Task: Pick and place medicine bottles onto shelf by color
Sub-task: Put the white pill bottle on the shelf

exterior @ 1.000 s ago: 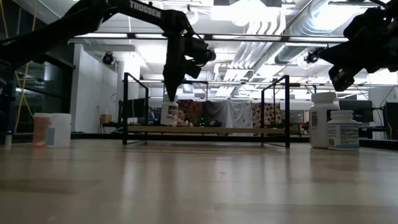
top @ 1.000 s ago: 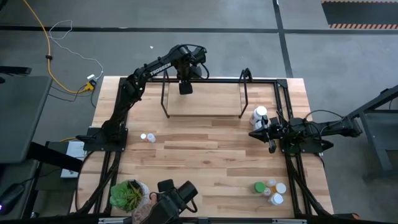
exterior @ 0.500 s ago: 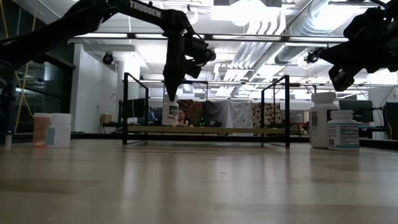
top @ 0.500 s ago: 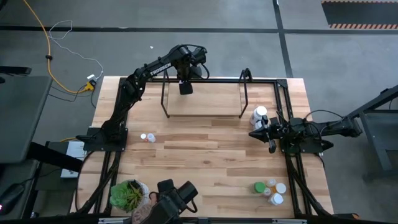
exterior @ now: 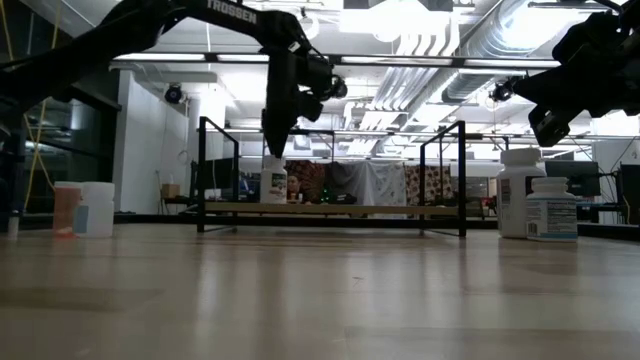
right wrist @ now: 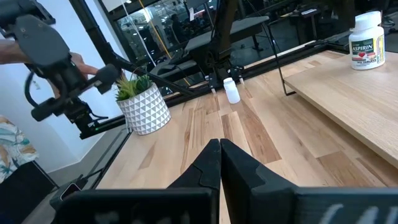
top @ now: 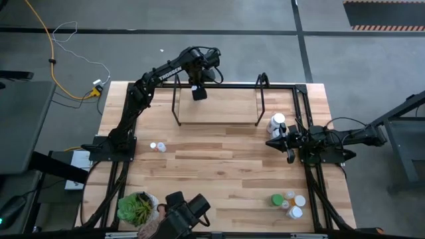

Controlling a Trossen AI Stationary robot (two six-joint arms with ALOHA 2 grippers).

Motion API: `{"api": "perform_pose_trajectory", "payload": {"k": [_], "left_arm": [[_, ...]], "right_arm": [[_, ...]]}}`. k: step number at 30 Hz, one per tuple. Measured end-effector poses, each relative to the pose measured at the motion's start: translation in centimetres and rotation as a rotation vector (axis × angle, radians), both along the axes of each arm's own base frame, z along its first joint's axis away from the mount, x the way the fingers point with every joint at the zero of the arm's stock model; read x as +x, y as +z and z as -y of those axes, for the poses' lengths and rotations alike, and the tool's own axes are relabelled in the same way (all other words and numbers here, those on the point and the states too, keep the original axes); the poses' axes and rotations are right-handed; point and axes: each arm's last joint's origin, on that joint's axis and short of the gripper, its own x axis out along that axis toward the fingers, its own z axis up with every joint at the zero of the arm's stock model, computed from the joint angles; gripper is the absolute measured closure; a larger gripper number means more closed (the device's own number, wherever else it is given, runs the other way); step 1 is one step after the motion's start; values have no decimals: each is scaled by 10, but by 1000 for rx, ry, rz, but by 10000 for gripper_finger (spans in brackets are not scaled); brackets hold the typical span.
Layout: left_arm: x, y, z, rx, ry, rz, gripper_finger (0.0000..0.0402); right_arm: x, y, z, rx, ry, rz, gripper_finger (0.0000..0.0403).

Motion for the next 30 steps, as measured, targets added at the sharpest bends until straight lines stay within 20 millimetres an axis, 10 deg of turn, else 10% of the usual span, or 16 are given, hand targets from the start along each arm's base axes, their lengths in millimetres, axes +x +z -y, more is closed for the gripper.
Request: {"api": "perform_pose_trajectory", "payload": {"k": [12,21,30], "left_arm": [[-20,80,31,-7,297,359,87],[-12,158,117,106,176,890,88],[-47,138,225,147,124,1244,88]], "right_arm": [[0,0,0,0,0,0,402],[0,0,0,0,0,0,402],[0,0,0,0,0,0,402]]}}
